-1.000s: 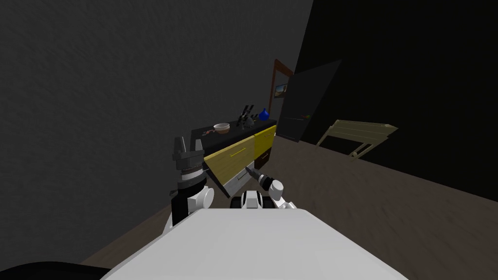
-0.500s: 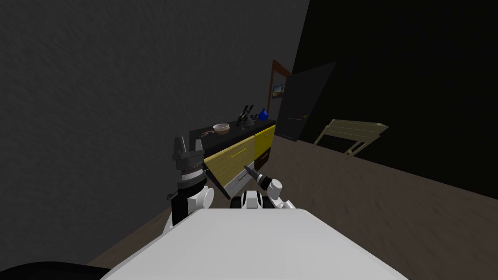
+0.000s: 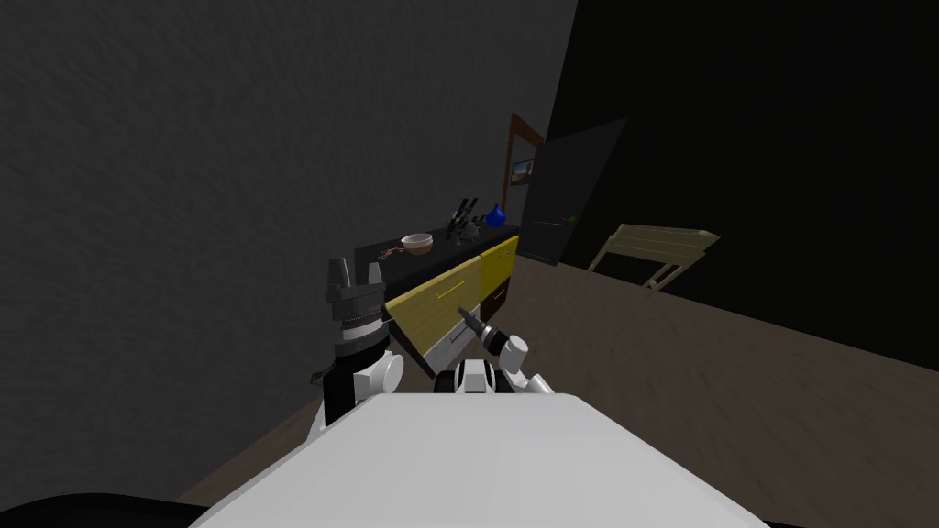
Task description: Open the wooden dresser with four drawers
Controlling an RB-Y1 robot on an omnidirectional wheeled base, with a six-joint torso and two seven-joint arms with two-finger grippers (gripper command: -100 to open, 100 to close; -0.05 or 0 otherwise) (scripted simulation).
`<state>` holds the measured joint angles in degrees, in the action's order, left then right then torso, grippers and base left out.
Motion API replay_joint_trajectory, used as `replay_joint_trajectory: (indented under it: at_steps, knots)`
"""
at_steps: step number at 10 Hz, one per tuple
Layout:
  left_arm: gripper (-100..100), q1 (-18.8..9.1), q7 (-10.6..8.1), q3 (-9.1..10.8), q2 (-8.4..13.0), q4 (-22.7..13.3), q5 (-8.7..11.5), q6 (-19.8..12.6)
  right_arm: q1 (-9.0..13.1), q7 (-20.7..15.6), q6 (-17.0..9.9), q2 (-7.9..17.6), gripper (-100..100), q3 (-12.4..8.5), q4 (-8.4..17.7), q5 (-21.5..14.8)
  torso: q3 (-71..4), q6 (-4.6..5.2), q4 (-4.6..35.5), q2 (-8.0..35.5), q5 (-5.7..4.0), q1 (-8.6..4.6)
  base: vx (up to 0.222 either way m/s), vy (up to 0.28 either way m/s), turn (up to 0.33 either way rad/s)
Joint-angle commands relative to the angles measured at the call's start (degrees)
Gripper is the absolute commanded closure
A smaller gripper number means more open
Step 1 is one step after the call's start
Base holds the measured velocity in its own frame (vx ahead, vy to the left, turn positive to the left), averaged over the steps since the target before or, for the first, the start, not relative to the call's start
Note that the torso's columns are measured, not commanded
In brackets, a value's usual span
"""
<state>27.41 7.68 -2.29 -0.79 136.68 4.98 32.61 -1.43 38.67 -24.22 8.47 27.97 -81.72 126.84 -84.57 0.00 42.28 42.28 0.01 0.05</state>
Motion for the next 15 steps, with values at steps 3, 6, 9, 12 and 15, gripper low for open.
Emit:
replay_joint_trajectory:
  at_steps: [3,6,9,12,15]
  knots:
    - [0,0.00,0.00,0.00,0.00,0.00,0.00,0.00,1.03,2.10,-2.44,-4.55,-100,-0.10,1.25,7.02,0.00,0.00,0.00,-0.01,-0.01,-0.04,0.013,0.044,-0.057]
    - [0,0.00,0.00,0.00,0.00,0.00,0.00,0.00,1.49,2.83,-3.53,-9.42,-100,-0.39,1.87,9.65,0.03,0.00,0.02,0.05,-0.03,-0.13,-0.003,0.025,-0.036]
    - [0,0.00,0.00,0.00,0.01,0.00,0.00,0.00,1.63,2.96,-3.71,-10.09,-100,-0.55,2.05,9.84,-0.01,0.00,0.00,-0.01,-0.02,-0.07,0.000,0.000,0.000]
    - [0,0.00,0.00,0.00,0.01,0.00,0.00,0.00,2.73,3.62,-1.79,-10.68,-100,-0.14,1.43,9.44,-0.02,0.00,-0.01,-0.03,-0.01,-0.06,0.003,-0.005,0.012]
    - [0,0.00,0.00,0.00,0.00,0.00,0.00,0.00,2.70,3.63,-2.04,-10.31,100,-0.19,1.55,9.74,0.01,0.00,0.01,0.02,-0.01,-0.04,-0.023,-0.019,-0.006]
